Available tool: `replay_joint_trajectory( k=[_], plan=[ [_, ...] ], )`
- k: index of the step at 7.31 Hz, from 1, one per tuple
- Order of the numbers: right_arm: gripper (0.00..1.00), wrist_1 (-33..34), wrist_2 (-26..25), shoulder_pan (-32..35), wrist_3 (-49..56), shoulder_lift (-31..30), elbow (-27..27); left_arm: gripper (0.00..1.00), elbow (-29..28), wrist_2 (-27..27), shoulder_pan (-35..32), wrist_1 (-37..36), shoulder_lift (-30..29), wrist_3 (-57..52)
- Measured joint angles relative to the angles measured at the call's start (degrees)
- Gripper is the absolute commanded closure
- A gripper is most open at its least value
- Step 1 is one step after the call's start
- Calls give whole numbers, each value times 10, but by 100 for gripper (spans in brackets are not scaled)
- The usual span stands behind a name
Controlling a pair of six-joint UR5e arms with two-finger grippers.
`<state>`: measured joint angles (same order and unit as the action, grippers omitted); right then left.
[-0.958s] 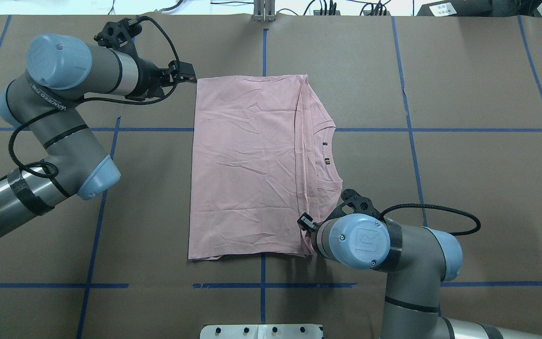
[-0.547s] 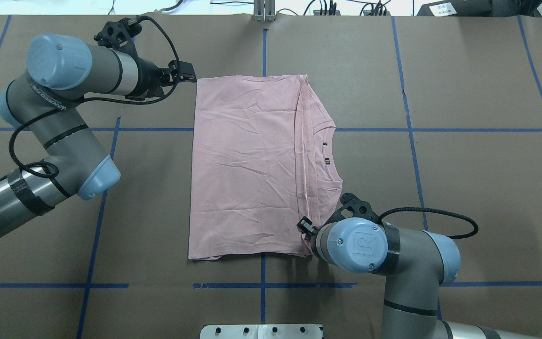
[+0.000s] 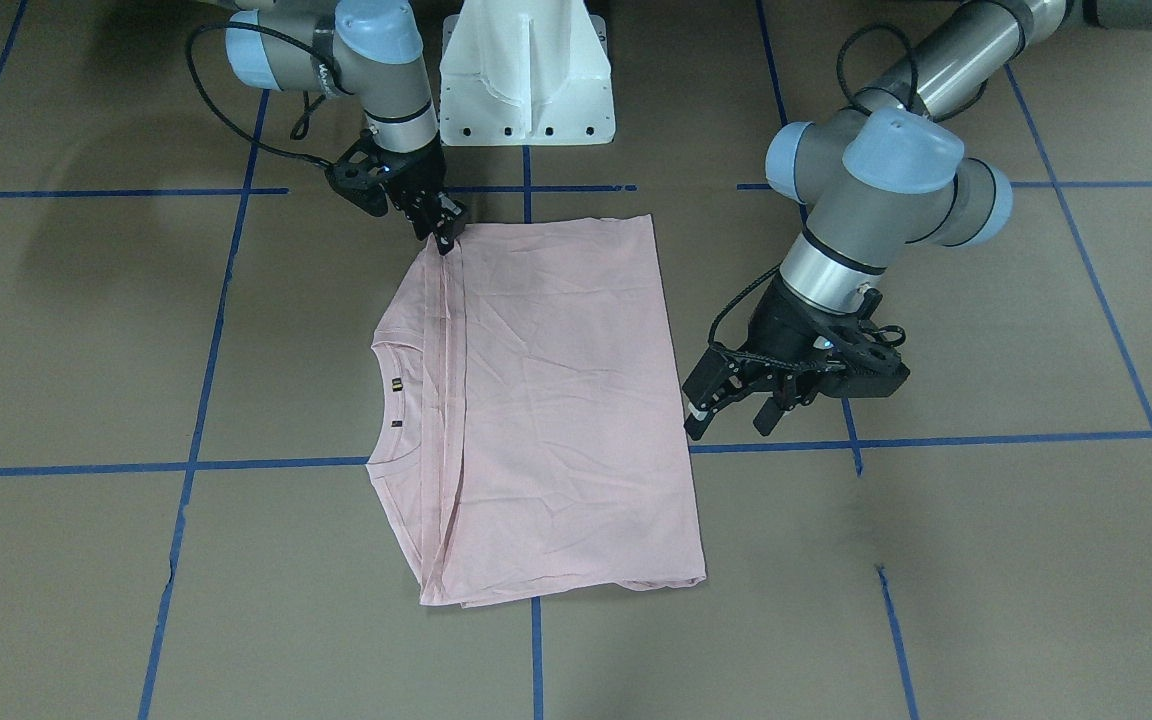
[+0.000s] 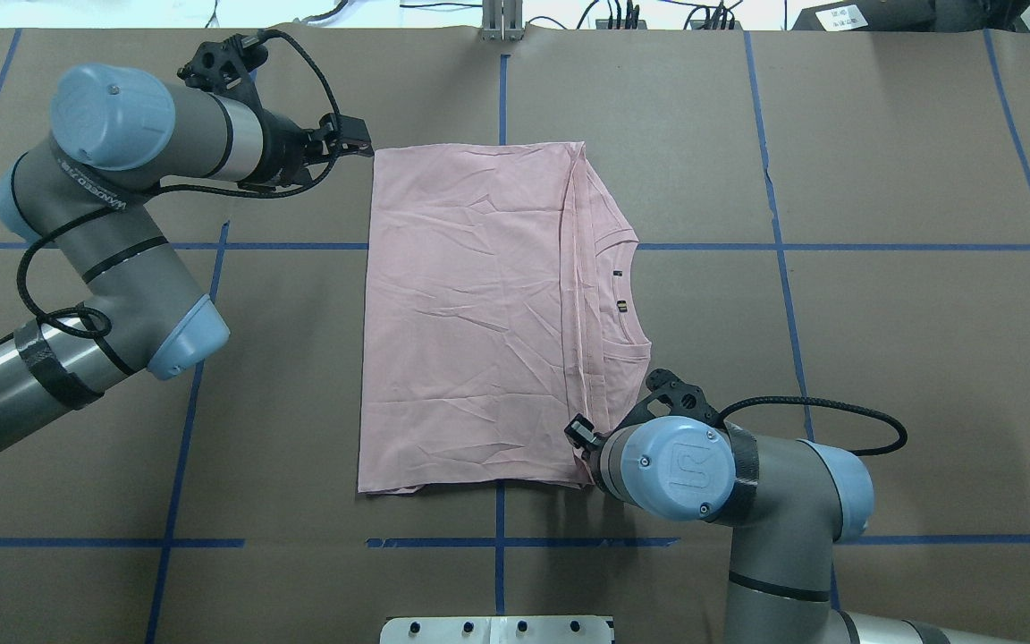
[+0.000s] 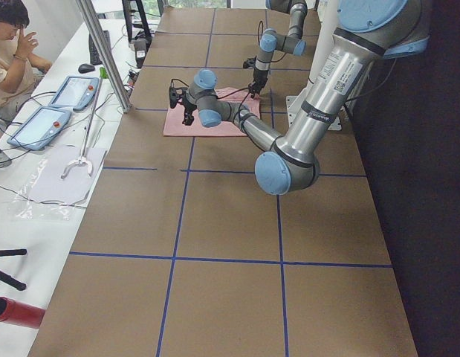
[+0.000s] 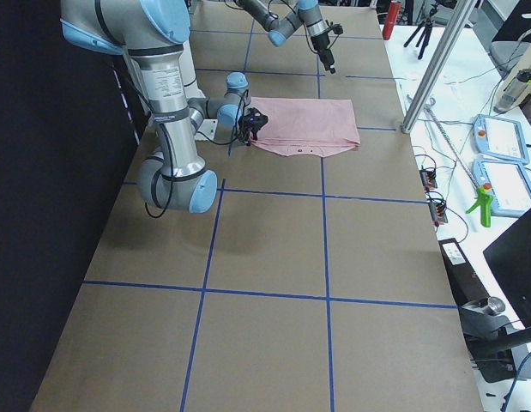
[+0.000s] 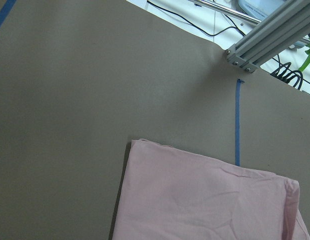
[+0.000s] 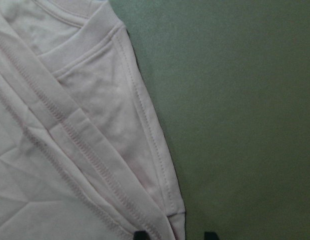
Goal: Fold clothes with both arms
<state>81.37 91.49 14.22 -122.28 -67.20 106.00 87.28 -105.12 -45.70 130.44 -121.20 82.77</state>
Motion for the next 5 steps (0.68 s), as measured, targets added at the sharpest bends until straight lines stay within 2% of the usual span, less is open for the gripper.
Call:
replay_joint_trajectory(
  k=[1, 2, 3, 5],
  plan=[
    [57, 0, 0, 0, 0, 0, 0, 0, 0, 0, 0, 0, 0, 0],
    [81, 0, 0, 0, 0, 0, -1, 0, 0, 0, 0, 0, 0, 0],
    [100, 1, 0, 0, 0, -1, 0, 0, 0, 0, 0, 0, 0, 0],
    [100, 0, 0, 0, -1, 0, -1, 0, 0, 0, 0, 0, 0, 0]
  ],
)
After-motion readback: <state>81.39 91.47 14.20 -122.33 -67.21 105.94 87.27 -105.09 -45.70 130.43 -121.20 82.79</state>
